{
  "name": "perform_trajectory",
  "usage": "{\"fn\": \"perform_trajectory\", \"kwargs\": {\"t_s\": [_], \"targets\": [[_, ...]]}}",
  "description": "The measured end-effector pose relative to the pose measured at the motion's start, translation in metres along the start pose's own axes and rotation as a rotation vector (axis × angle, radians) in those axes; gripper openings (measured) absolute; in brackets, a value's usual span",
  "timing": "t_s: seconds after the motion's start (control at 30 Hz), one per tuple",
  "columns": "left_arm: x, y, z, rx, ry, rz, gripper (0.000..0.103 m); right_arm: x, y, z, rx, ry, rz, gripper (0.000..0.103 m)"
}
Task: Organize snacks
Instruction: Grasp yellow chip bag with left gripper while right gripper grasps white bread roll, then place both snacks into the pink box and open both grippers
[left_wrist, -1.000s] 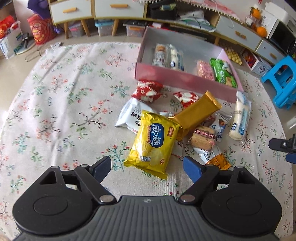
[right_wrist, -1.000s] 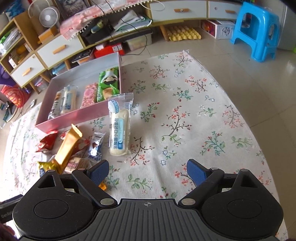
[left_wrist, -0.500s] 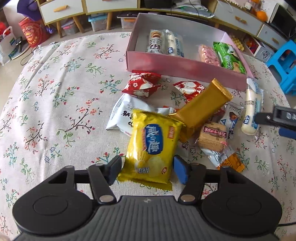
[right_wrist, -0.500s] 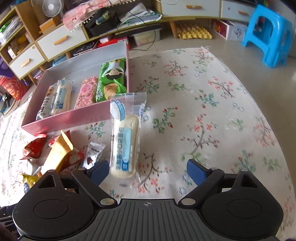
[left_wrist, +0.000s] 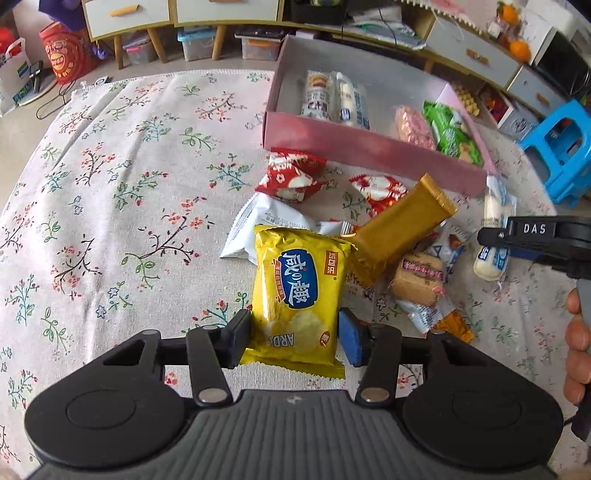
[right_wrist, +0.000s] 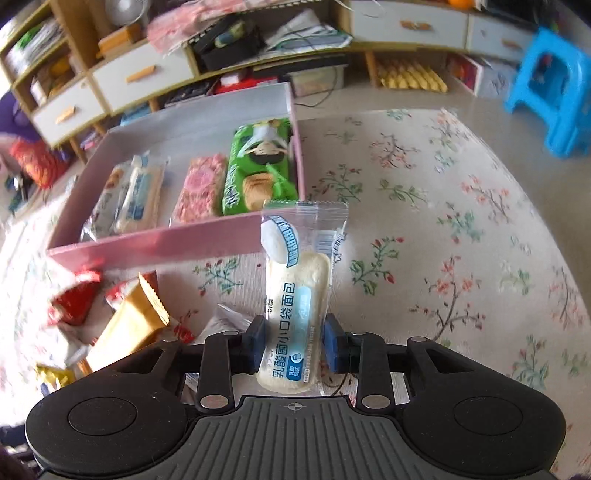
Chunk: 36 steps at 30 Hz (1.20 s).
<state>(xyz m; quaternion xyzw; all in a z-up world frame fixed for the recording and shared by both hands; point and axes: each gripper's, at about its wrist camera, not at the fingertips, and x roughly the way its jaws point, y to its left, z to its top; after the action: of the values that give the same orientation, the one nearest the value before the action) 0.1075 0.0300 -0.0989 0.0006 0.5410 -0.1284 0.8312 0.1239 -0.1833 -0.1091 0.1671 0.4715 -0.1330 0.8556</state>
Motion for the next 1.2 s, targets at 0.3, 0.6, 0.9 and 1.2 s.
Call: {"fn": "perform_trajectory", "kwargs": {"t_s": [0.3,0.6,0.9,1.2], "targets": [[-0.034,0.017,0.006,-0.051,-0.096,-0.098,0.046,-0.03,-0.022,0.01,0.077,-0.055,0.046,0.028],[-0.033,0.017,0.06,-0.063,-0.194,-0.083,0.046,-0.035,-0.02,0.033,0.046,-0.151,0.081,0.028],[0.012,-0.02,0.124,0.017,-0.213,-0.102,0.046,-0.01,0.018,0.077,-0.017,-0.136,0.226,0.028],[0.049,-0.019,0.139,0.019,-0.211,-0.031,0.054,0.017,0.049,0.098,0.051,-0.132,0.319,0.037]]}}
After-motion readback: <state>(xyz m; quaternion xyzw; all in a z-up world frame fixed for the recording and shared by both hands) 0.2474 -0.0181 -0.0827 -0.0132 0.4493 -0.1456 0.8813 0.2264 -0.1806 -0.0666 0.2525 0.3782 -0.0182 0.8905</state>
